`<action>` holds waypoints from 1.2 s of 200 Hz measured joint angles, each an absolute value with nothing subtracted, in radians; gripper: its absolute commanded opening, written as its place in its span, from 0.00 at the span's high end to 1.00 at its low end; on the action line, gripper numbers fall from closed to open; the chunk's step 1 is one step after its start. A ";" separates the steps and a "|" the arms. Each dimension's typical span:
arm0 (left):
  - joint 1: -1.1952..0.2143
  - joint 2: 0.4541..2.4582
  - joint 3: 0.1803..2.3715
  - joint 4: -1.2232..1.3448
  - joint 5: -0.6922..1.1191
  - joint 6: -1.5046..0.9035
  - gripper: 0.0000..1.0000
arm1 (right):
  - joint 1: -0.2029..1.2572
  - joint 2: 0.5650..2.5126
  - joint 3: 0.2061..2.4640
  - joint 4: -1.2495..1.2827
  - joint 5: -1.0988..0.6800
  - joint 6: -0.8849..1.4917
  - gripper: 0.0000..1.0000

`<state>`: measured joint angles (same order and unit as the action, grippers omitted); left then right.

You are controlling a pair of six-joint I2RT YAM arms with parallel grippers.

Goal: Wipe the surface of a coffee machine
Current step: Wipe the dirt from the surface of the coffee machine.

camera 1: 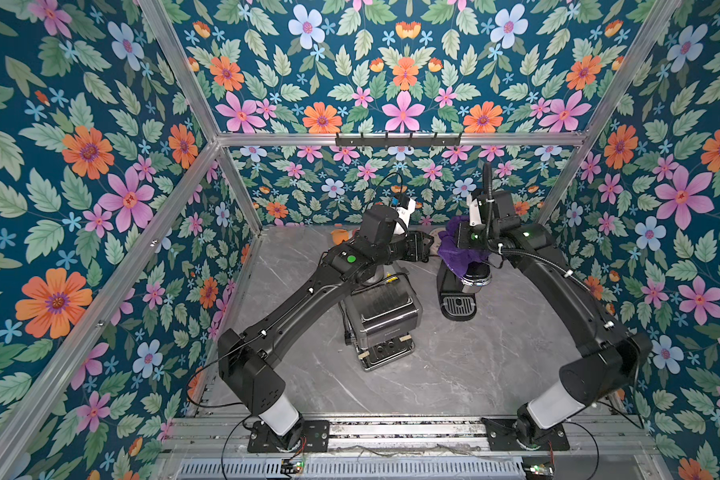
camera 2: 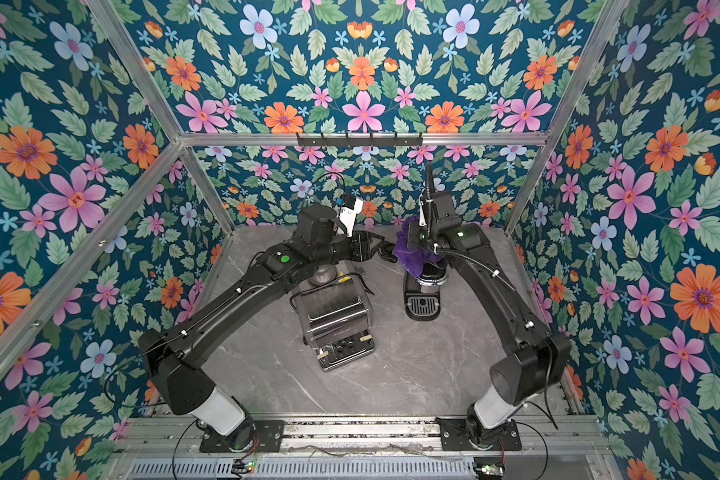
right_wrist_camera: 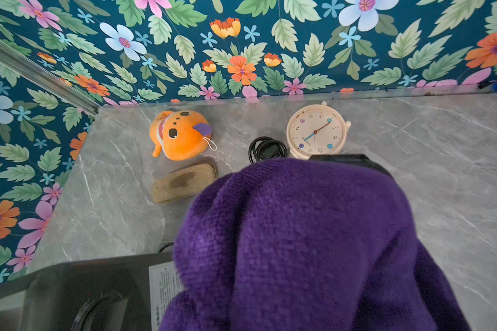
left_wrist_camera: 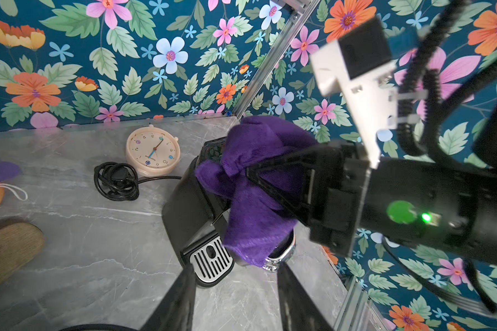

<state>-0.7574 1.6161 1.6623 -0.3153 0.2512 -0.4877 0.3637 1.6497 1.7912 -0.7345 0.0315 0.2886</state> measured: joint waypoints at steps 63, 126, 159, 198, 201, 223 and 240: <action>-0.757 1.610 1.652 -0.315 0.237 -0.480 0.52 | 0.414 1.807 1.847 -0.743 0.024 0.255 1.00; -0.757 1.642 1.665 -0.314 0.240 -0.480 0.52 | 0.444 1.904 1.839 -0.743 0.001 0.232 1.00; -0.757 1.651 1.665 -0.315 0.242 -0.480 0.52 | 0.447 1.925 1.844 -0.739 0.017 0.224 1.00; -0.755 1.652 1.657 -0.314 0.242 -0.480 0.53 | 0.459 1.938 1.845 -0.739 0.059 0.207 1.00; -0.755 1.652 1.656 -0.314 0.242 -0.480 0.53 | 0.461 1.938 1.845 -0.740 0.065 0.206 1.00; -0.755 1.649 1.649 -0.314 0.239 -0.480 0.52 | 0.473 1.942 1.859 -0.754 0.103 0.199 1.00; -0.754 1.643 1.641 -0.314 0.238 -0.480 0.53 | 0.478 1.948 1.885 -0.784 0.105 0.200 1.00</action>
